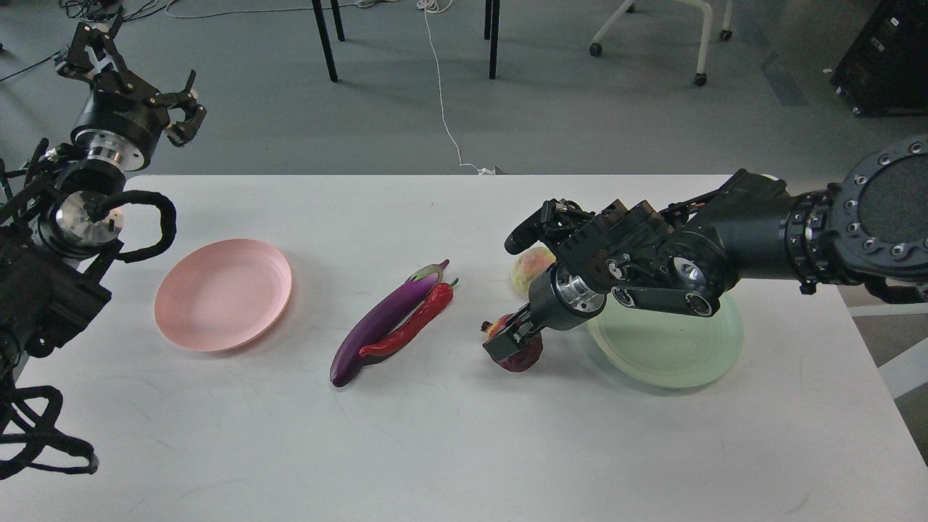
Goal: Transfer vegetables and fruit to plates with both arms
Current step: 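Reach the right hand down and grasp the red pomegranate, then carry the pomegranate onto the green plate and release it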
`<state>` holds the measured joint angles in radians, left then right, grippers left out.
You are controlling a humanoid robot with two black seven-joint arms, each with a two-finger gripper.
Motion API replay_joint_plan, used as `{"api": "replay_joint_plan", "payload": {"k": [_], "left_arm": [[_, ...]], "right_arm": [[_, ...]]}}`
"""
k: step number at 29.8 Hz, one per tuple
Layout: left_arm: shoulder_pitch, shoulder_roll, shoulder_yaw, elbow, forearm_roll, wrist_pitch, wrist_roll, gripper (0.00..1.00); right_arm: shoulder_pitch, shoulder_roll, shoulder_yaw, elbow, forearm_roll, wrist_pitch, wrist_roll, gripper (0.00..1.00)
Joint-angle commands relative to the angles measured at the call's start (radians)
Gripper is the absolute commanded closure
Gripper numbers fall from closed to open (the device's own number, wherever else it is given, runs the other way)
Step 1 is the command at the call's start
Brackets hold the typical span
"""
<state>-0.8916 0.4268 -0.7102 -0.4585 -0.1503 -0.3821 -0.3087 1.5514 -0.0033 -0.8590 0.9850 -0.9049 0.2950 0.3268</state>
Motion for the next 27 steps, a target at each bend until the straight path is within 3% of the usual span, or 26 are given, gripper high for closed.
{"api": "replay_joint_plan", "payload": {"k": [1, 5, 9, 15, 21, 27], "left_arm": [[0.0, 0.001, 0.001, 0.001, 0.0, 0.0, 0.0, 0.02], [0.0, 0.001, 0.001, 0.003, 0.0, 0.0, 0.0, 0.02], [0.008, 0.01, 0.0, 0.001, 0.0, -0.001, 0.0, 0.02], [0.007, 0.015, 0.0, 0.001, 0.0, -0.023, 0.003, 0.02], [0.008, 0.015, 0.001, 0.0, 0.0, -0.021, 0.005, 0.02], [0.008, 0.012, 0.001, 0.0, 0.0, -0.018, 0.005, 0.02]], "right_arm": [[-0.001, 0.003, 0.003, 0.0, 0.004, 0.0, 0.001, 0.38], [0.012, 0.003, 0.006, 0.009, 0.011, 0.003, 0.006, 0.56], [0.056, -0.055, 0.037, 0.03, 0.015, 0.009, 0.024, 0.59], [0.105, -0.23, 0.054, 0.055, -0.003, 0.009, 0.02, 0.59], [0.079, -0.457, 0.018, 0.178, -0.147, 0.004, 0.015, 0.57], [-0.004, -0.589, 0.02, 0.21, -0.233, 0.001, 0.015, 0.49]]}}
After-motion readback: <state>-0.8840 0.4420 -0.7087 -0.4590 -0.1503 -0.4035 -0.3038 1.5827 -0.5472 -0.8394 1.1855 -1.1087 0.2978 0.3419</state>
